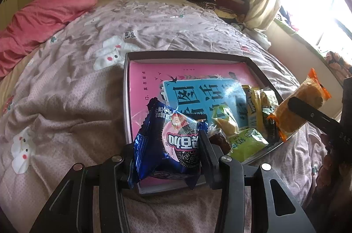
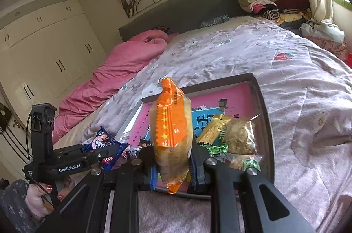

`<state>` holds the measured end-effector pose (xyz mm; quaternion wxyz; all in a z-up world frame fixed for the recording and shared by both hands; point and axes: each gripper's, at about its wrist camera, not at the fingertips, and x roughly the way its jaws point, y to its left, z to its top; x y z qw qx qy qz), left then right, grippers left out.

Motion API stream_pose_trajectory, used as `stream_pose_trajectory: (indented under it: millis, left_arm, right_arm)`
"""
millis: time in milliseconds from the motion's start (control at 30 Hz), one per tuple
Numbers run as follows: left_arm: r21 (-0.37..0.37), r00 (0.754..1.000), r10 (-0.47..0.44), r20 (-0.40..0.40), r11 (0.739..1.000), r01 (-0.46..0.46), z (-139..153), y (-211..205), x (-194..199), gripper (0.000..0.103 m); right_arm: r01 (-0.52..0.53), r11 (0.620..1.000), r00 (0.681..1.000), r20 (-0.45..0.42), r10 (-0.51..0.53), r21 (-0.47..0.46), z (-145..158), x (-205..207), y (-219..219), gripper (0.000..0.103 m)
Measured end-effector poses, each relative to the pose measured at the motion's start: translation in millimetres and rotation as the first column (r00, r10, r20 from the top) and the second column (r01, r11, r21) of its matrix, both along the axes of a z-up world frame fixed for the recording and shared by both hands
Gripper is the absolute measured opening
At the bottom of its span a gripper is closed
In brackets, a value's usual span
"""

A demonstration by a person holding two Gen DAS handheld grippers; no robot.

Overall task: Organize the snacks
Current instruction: 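Carry the blue bag and orange bread over the tray with both grippers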

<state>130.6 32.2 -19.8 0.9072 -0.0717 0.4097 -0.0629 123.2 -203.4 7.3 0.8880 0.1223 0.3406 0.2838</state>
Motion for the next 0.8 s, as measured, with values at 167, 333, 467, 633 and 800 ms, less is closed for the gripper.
stream_pose_trajectory:
  millis: [167,333,467,633,800]
  left_arm:
    - [0.001,1.0,0.001,-0.004,1.0,-0.001,-2,1,2,0.047]
    - [0.007,1.0,0.001,-0.006,1.0,-0.001,-5,1,4,0.047]
    - [0.01,1.0,0.005,-0.007,1.0,-0.005,-7,1,5,0.047]
    - [0.011,1.0,0.006,-0.007,1.0,-0.006,-8,1,6,0.047]
    - [0.012,1.0,0.006,-0.007,1.0,-0.006,-8,2,6,0.047]
  right_arm:
    - [-0.01,1.0,0.999,-0.031,0.01,0.01,-9,7,4,0.023]
    - [-0.04,0.999,0.996,-0.073,0.041,0.018,-18,12,10,0.023]
    - [-0.07,0.998,0.994,-0.081,0.071,0.007,-22,12,18,0.023]
    - [-0.093,0.996,0.993,-0.073,0.093,-0.002,-21,11,26,0.023]
    - [-0.105,0.994,0.992,-0.071,0.103,-0.013,-23,12,31,0.024]
